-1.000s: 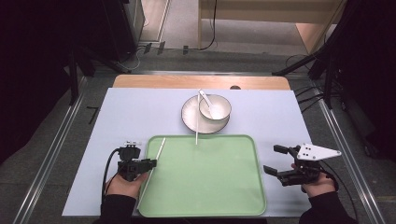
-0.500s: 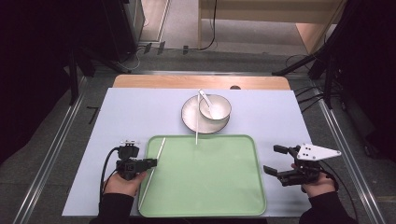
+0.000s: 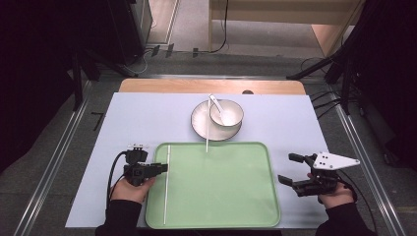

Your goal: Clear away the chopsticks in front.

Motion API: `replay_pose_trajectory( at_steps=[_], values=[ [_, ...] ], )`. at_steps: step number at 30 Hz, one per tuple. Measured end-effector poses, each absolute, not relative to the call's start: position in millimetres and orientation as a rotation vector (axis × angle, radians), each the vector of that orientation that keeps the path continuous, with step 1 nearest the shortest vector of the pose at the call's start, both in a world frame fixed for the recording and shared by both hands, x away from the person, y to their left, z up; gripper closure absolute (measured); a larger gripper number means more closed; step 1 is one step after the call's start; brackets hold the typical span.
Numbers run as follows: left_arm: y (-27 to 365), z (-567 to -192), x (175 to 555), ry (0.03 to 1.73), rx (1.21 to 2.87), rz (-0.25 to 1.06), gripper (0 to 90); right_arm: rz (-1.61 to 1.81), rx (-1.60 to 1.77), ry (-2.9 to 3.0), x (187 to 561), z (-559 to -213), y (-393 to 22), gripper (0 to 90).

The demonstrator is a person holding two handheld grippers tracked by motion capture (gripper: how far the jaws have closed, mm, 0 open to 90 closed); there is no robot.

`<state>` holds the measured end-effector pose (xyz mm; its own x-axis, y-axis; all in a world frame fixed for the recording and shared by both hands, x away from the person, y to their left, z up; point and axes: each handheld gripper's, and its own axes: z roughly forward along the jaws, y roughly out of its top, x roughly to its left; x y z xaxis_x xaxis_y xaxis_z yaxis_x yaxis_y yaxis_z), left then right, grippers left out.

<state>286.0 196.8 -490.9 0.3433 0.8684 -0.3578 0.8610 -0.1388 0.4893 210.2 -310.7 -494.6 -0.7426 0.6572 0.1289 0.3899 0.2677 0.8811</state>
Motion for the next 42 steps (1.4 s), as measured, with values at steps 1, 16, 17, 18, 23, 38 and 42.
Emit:
replay_pose_trajectory(
  at_steps=[1,16,17,18,23,38,42],
  values=[
    [196,-489,287,1.487,1.988,0.017,62.5,1.464,0.970,2.278,210,-495,-311,14.0],
    [163,-451,332,1.313,2.020,0.025,41.3,1.464,0.984,2.270,208,-495,-313,14.0],
    [159,-450,336,1.306,2.022,0.026,40.6,1.465,0.984,2.270,208,-495,-313,14.0],
    [155,-449,340,1.295,2.022,0.014,39.6,1.466,0.984,2.270,209,-495,-313,14.0],
    [133,-445,360,1.257,2.046,0.010,38.0,1.469,0.985,2.268,208,-495,-313,14.0],
    [91,-451,399,1.228,2.097,-0.011,37.9,1.474,0.982,2.265,208,-495,-314,14.0],
    [81,-455,406,1.225,2.109,-0.005,38.6,1.474,0.979,2.266,208,-495,-314,14.0]
  ],
)
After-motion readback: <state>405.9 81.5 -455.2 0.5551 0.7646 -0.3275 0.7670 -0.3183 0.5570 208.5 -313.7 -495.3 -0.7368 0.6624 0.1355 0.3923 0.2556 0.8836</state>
